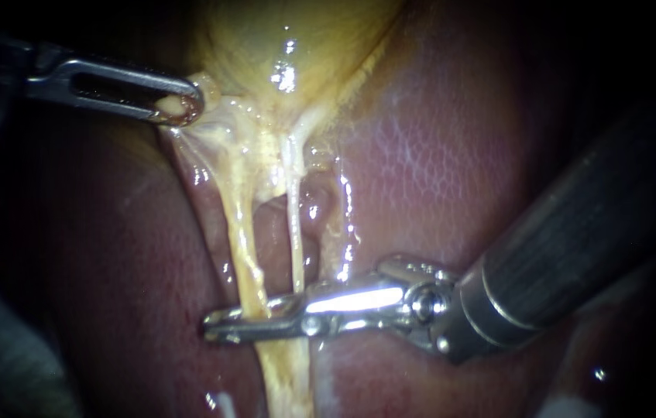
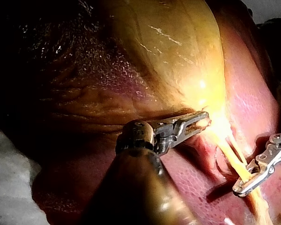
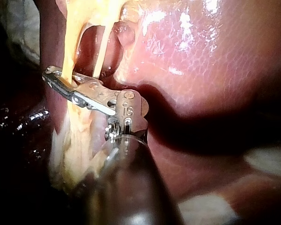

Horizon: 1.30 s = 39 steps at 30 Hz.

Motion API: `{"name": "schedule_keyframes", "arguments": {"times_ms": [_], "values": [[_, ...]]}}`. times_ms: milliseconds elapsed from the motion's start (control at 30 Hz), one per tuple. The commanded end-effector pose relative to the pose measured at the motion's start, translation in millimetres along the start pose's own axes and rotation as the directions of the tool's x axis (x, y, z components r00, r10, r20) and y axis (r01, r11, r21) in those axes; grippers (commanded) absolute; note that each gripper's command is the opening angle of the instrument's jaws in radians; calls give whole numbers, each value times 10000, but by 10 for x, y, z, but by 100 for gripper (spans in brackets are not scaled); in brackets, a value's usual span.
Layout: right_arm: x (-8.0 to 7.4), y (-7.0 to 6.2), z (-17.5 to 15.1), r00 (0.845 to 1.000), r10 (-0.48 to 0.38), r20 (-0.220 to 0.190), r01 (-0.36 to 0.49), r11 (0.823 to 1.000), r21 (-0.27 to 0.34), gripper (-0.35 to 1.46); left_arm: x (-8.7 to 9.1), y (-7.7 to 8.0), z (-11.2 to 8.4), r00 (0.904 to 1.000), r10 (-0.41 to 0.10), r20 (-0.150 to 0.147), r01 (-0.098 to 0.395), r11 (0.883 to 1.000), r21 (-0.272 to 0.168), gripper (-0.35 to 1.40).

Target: Going back first clip left tube

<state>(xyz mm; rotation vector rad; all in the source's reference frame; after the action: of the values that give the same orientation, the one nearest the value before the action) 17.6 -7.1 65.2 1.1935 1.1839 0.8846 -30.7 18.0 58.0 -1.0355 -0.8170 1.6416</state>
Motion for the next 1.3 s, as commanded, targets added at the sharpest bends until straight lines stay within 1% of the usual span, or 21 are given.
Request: {"name": "schedule_keyframes", "arguments": {"times_ms": [33, 67, 100, 133, 167, 200, 267, 367, 433, 500, 533, 633, 667, 700, 733, 767, 867, 1000, 1100, 1267, 1300], "values": [[0, 0, 1, 9998, -176, 25, 176, 9998, 28, -35, 0, 0, 0, 10000, 0, 0, 0, 10000, -1, -35], [1, 1, 3, 9937, -1121, 2, 1121, 9937, -6, -20, 0, 0, 0, 10000, 0, 0, 0, 10000, -1, -35], [3, 3, 5, 9810, -1942, -47, 1941, 9808, -178, -2, 0, 0, 0, 10000, 0, 0, 0, 10000, -1, -35], [4, 5, 7, 9690, -2465, -140, 2458, 9685, -394, 14, 0, 0, 0, 10000, 1, 1, -1, 10000, -1, -35], [6, 6, 8, 9676, -2522, -122, 2514, 9667, -471, 32, 0, 0, 0, 10000, 0, 1, 0, 10000, -1, -35], [7, 8, 9, 9676, -2524, -36, 2517, 9659, -604, 39, 0, 0, 0, 10000, 0, 1, 0, 10000, -1, -35], [8, 10, 9, 9628, -2700, 81, 2697, 9591, -857, 43, 0, 0, 0, 10000, 0, 1, 0, 10000, -1, -35], [11, 14, 7, 9410, -3367, 353, 3383, 9310, -1371, 46, 0, 0, 0, 10000, 0, 0, 0, 10000, 0, -35], [14, 15, 5, 9239, -3770, 658, 3827, 9075, -1732, 48, 0, 0, 0, 10000, 0, 1, 0, 10000, -1, -35], [18, 15, 2, 9124, -3982, 949, 4092, 8922, -1910, 49, 0, 0, -1, 10000, 1, 1, -1, 10000, -2, -35], [19, 14, 1, 9054, -4127, 1001, 4245, 8852, -1903, 49, 0, 0, -1, 10000, 1, 2, -1, 10000, -2, -35], [23, 5, -7, 8709, -4729, 1338, 4907, 8513, -1858, 49, 0, 0, -2, 10000, 2, 4, -2, 10000, -4, -35], [24, 2, -10, 8560, -4949, 1493, 5158, 8368, -1836, 49, -1, 0, -2, 10000, 2, 6, -2, 10000, -7, -35], [25, -2, -13, 8470, -5062, 1625, 5300, 8280, -1831, 49, -1, 0, -2, 10000, 3, 7, -3, 10000, -8, -35], [28, -7, -17, 8282, -5313, 1784, 5582, 8103, -1782, 49, -1, 0, -3, 10000, 3, 9, -3, 10000, -10, -35], [30, -11, -21, 8153, -5471, 1896, 5764, 7983, -1748, 49, -1, 0, -3, 10000, 3, 10, -3, 10000, -11, -35], [38, -21, -36, 7827, -5841, 2149, 6186, 7683, -1646, 49, -1, 0, -3, 10000, 3, 11, -3, 10000, -12, -35], [45, -30, -52, 7569, -6139, 2242, 6494, 7451, -1519, 49, -1, 0, -3, 10000, 3, 11, -3, 10000, -12, -35], [45, -33, -60, 7566, -6123, 2296, 6490, 7460, -1491, 49, -1, 0, -3, 10000, 3, 11, -3, 10000, -13, -35], [42, -34, -65, 7545, -6123, 2361, 6506, 7451, -1467, 49, -1, 0, -3, 10000, 4, 12, -4, 10000, -14, -35], [42, -34, -66, 7507, -6167, 2369, 6550, 7416, -1447, 49, -1, 0, -4, 10000, 4, 13, -4, 10000, -14, -35]]}}
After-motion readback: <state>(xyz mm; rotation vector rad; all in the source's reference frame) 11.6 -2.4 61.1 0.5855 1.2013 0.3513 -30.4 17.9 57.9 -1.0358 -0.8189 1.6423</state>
